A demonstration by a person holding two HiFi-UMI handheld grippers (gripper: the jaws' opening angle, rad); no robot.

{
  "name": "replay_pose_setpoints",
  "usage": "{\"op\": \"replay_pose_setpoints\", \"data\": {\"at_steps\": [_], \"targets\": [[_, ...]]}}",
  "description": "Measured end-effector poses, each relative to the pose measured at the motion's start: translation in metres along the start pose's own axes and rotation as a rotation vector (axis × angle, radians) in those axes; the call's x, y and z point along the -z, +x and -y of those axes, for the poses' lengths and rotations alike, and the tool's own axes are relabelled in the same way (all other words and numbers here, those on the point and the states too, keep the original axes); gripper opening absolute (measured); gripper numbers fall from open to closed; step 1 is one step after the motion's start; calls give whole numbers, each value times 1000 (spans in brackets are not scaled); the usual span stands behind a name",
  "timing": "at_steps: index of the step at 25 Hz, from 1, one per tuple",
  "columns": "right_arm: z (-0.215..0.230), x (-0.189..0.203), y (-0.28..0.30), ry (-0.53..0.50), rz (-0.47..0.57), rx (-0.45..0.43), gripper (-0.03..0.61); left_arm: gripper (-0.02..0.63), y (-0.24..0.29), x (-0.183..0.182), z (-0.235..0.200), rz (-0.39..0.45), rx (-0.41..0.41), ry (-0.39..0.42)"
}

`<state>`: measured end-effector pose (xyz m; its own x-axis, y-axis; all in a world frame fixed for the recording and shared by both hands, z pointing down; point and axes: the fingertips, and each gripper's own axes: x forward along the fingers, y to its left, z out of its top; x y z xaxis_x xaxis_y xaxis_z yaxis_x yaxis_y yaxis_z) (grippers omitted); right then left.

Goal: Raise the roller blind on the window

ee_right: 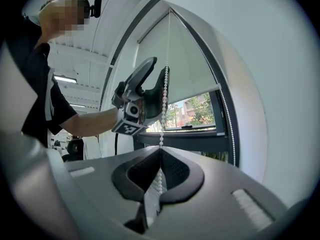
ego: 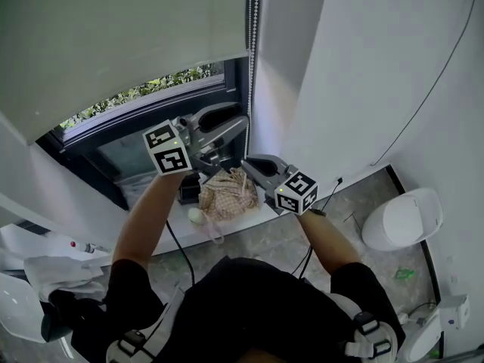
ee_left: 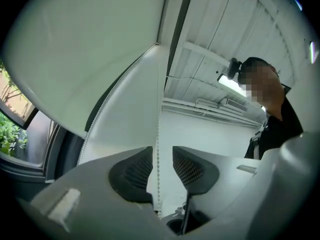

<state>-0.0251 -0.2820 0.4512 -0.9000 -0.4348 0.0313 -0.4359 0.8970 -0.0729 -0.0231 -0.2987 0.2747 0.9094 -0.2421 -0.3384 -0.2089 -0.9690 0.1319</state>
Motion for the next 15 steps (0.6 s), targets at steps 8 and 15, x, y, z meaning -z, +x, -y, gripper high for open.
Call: {"op": "replay_pose_setpoints", "data": {"at_steps": [8, 15], "targets": [[-2, 1, -2, 3, 4, -6, 6, 127, 24, -17, 10, 34, 52, 18], [1, 1, -3, 10, 19, -7, 6, 12, 21, -19, 2, 47, 13, 7]]}}
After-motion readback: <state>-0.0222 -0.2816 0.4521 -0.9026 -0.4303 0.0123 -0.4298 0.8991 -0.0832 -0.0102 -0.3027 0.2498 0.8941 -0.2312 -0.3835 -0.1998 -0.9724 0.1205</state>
